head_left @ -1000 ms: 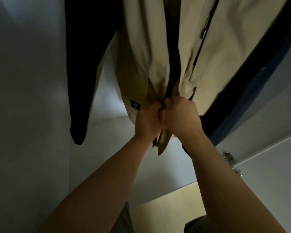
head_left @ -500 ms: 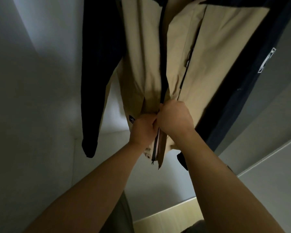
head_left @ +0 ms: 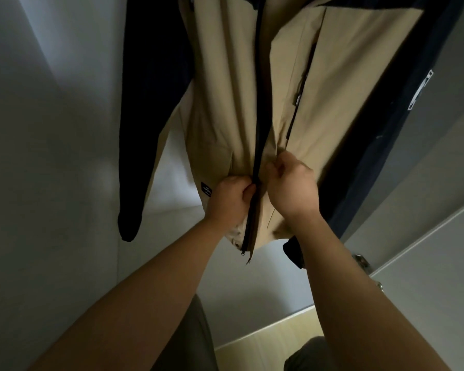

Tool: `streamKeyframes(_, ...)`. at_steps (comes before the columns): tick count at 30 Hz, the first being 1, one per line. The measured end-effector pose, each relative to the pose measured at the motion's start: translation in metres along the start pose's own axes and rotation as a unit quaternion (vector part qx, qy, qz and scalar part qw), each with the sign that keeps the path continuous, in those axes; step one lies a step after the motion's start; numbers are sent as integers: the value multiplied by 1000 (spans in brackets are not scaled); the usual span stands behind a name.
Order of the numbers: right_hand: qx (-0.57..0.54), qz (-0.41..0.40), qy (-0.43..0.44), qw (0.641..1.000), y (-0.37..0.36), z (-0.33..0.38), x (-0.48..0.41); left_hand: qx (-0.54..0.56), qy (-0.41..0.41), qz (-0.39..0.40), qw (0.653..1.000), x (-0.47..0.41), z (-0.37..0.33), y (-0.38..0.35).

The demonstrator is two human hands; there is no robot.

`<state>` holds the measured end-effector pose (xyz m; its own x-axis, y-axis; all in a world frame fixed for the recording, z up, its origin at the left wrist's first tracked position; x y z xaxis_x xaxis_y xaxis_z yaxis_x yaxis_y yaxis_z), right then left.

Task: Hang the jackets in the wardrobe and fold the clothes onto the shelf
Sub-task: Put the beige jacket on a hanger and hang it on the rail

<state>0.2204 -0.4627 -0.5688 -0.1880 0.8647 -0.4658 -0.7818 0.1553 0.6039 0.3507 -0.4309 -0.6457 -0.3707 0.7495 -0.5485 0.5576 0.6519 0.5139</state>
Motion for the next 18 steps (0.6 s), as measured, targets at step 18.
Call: streamKeyframes(18,7,50,-105,993,-3,-7,-2,-6,-15,-11,1000,4,2,-1)
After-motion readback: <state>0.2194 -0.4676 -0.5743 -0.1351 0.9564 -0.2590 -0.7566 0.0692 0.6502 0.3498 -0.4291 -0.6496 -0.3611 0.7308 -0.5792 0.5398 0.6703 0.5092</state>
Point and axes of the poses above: each hand's wrist, its own x-axis away from the middle knuckle, its own y-axis out of the back of the hand, z = x × y, the point moved 2 cm from there along -x, towards the middle knuckle, and after that the axes turned 7 degrees about -z, right-handed, at the moved point
